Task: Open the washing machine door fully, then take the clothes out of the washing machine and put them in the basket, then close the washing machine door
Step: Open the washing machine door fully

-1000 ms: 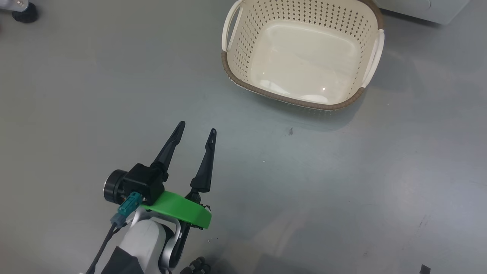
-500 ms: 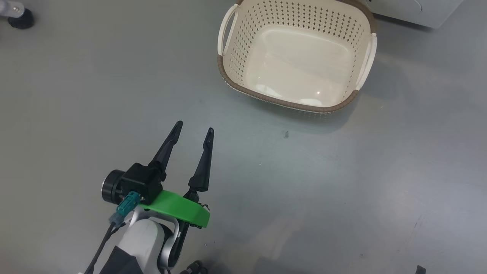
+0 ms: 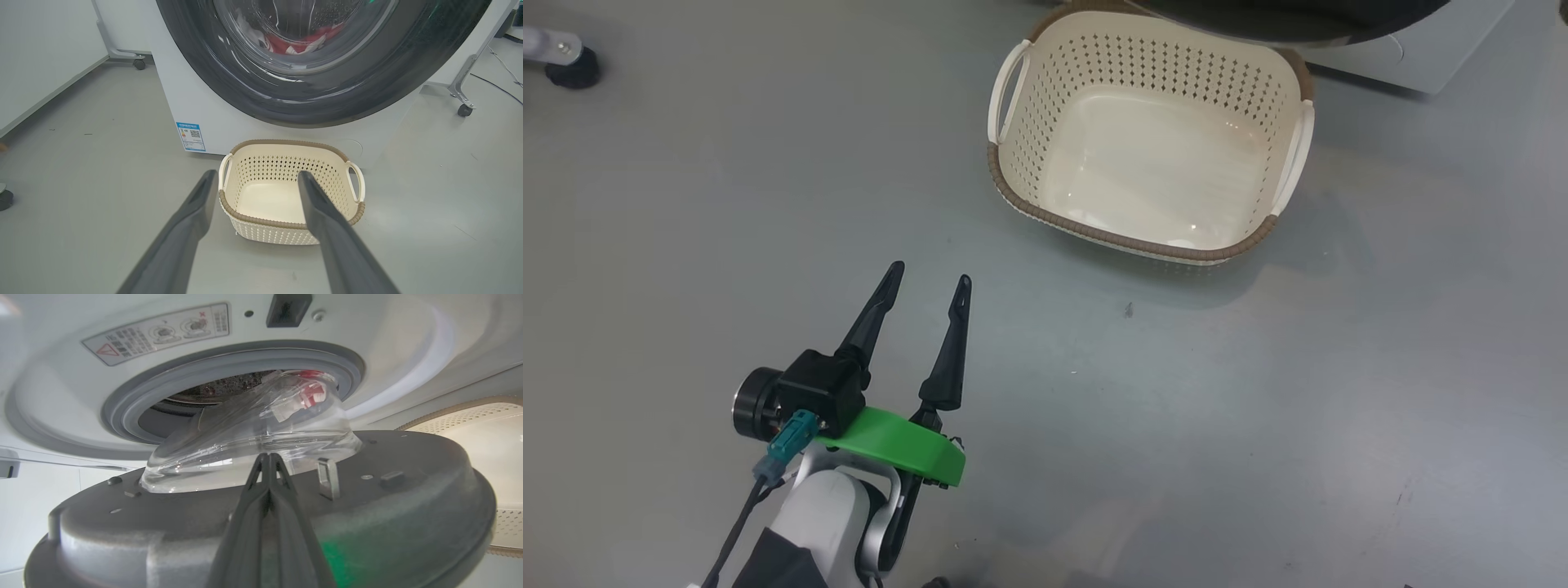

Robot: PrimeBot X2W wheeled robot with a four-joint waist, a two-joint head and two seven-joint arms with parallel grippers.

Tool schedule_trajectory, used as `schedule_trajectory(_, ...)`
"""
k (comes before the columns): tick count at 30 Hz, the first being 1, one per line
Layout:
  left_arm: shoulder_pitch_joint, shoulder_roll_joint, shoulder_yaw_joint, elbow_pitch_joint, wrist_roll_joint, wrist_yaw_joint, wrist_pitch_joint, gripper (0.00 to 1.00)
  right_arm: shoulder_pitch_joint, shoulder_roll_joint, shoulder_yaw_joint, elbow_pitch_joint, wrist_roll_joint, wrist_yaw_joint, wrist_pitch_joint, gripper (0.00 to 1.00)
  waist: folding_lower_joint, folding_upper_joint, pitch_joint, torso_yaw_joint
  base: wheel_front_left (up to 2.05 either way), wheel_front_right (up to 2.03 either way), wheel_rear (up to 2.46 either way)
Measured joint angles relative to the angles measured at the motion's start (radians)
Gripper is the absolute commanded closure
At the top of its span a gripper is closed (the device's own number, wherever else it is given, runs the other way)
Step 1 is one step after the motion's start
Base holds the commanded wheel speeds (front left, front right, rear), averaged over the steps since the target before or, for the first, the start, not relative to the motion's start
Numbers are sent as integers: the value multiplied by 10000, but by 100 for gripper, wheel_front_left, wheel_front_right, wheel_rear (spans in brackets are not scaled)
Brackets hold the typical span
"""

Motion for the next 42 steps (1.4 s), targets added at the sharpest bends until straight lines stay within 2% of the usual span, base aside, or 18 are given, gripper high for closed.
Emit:
schedule_trajectory(19, 37, 2, 276, 75, 211, 29, 0, 0, 1186, 594, 222, 226, 198, 27, 539, 100, 0, 0, -792, -433, 0, 0, 0)
schedule_trajectory(33, 198, 6, 313, 102, 234, 29, 0, 0, 1420, 894, 426, 182, 201, 46, 811, 100, 0, 0, -1047, -696, 0, 0, 0)
schedule_trajectory(37, 198, 6, 318, 102, 234, 29, 0, 0, 1424, 721, 360, -33, 107, 309, 454, 100, 0, 0, -1085, -725, 0, 0, 0)
schedule_trajectory(42, 202, 6, 374, 125, 293, 29, 0, 0, 1747, 167, 757, -207, -671, 928, -46, 100, 0, 0, -1231, -749, 0, 0, 0)
